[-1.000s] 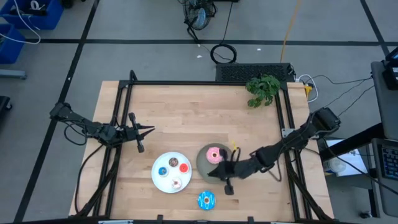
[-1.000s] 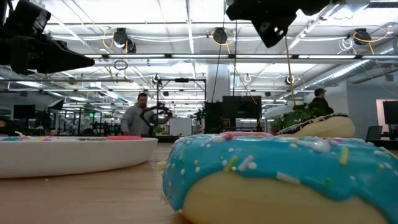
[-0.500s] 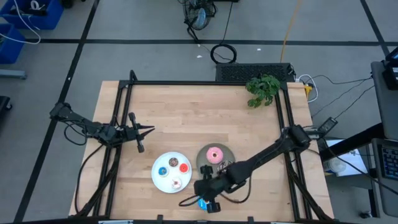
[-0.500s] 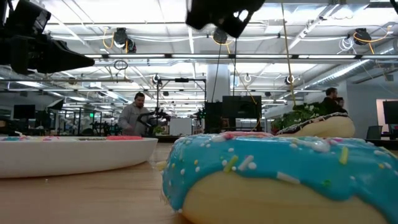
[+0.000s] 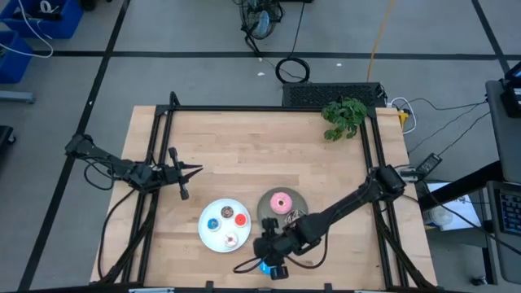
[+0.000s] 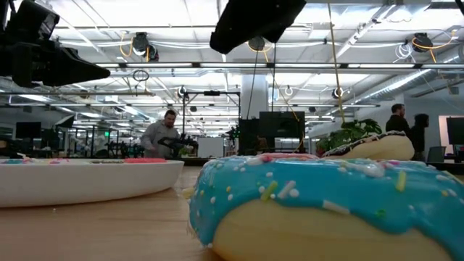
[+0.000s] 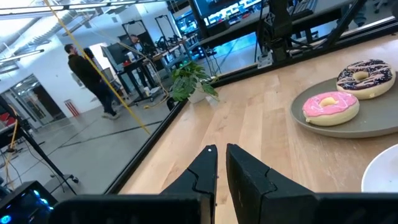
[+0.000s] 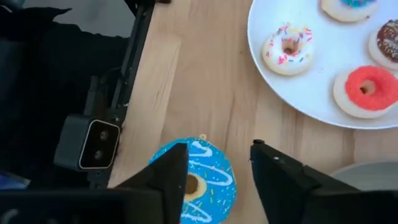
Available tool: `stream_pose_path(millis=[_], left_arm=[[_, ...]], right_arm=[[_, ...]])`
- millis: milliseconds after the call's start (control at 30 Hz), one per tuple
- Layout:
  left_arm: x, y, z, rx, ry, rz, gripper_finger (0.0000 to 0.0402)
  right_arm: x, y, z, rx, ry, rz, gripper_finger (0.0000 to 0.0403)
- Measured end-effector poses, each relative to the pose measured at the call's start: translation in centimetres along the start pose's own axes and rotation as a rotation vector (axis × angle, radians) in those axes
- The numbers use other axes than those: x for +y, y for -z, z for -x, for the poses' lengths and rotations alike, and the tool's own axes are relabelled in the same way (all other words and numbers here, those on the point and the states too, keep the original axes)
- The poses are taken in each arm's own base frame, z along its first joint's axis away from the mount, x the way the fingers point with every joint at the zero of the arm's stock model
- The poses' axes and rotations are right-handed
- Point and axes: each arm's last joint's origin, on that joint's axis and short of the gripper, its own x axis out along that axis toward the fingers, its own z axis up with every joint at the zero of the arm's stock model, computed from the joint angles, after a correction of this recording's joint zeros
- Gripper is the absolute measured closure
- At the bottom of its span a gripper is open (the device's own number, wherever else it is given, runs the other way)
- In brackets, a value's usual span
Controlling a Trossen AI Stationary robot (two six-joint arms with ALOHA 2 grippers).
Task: Pick & Place donuts
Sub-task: Put the large blue donut on the gray plate
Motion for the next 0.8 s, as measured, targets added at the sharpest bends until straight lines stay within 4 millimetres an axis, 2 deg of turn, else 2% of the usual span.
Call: stream_pose_path(millis=[200, 433, 633, 800], left_arm=[[0.0, 0.0, 0.0, 0.000, 0.000, 0.001, 0.0360], [0.0, 0.0, 0.0, 0.000, 0.000, 0.001, 0.0360], [0.0, 0.0, 0.0, 0.000, 0.000, 0.008, 0.0360], [0.0, 0.0, 0.0, 0.002, 0.001, 0.008, 0.0360]], right_arm=[[-0.4, 1.4, -1.1, 0.026, 0.011, -0.037, 0.0221], [-0.3, 2.1, -2.2, 0.021, -0.047, -0.040, 0.0220], [-0.6, 3.4, -4.8, 0.095, -0.047, -0.039, 0.0220], [-0.8, 4.2, -5.2, 0.161, -0.018, -0.042, 0.0220]])
